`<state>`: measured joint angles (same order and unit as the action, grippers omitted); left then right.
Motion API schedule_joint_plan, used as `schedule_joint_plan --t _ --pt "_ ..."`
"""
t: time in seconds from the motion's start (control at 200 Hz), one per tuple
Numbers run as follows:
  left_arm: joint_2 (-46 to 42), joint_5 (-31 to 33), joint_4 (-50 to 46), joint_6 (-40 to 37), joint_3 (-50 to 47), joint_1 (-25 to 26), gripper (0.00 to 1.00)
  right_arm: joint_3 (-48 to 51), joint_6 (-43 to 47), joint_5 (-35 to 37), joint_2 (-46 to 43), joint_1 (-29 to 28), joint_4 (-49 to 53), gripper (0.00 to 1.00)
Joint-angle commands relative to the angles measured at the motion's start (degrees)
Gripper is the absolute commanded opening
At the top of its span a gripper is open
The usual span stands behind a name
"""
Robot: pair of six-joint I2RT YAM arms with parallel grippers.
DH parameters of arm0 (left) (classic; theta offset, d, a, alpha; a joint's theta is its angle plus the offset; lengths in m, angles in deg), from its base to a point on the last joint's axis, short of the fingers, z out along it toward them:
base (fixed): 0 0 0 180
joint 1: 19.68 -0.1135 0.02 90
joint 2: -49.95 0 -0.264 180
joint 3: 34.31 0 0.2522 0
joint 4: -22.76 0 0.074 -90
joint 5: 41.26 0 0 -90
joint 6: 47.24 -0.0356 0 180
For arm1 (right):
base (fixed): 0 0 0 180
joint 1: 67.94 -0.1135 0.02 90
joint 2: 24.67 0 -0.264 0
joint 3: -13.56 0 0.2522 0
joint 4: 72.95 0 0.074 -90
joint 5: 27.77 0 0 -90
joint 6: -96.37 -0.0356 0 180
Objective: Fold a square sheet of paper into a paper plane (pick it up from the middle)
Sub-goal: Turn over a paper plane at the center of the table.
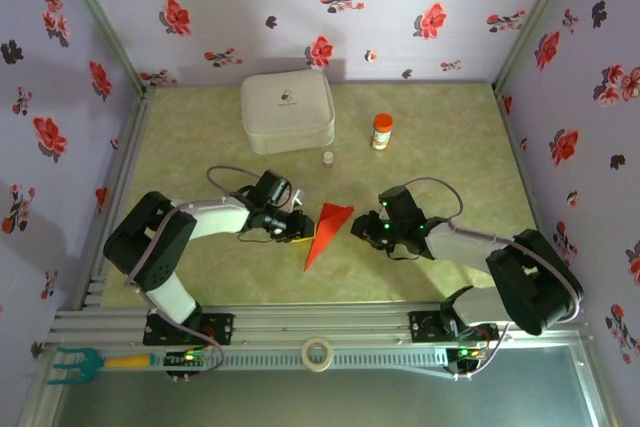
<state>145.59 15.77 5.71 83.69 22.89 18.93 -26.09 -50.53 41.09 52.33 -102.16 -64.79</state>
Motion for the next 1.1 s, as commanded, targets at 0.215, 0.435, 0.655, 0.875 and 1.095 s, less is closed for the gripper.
schedule_joint_plan --t 0.215,0.435,0.655,0.875,1.095 --pt "2.41 -3.34 -1.74 -2.28 -0.02 0.36 0.25 -1.29 -1.61 -4.03 5.87 -1.42 -6.36 0.29" --pt "2.36 -5.77 1.12 -1.29 -1.09 0.68 0.28 -2.14 -1.97 -5.44 8.3 -2.77 -8.36 0.26" --pt "2.99 -7.44 2.53 -0.7 -1.75 0.94 0.28 -3.24 -1.89 -6.72 10.69 -4.17 -8.98 0.23" --pt "-0.62 -5.69 2.17 -0.99 -2.62 0.94 0.3 -3.56 -1.44 -6.45 10.9 -4.37 -8.1 0.21" --pt "-4.24 0.45 -0.84 -2.34 -2.45 0.6 0.3 -3.99 -1.63 -5.88 11.21 -4.72 -8.02 0.21"
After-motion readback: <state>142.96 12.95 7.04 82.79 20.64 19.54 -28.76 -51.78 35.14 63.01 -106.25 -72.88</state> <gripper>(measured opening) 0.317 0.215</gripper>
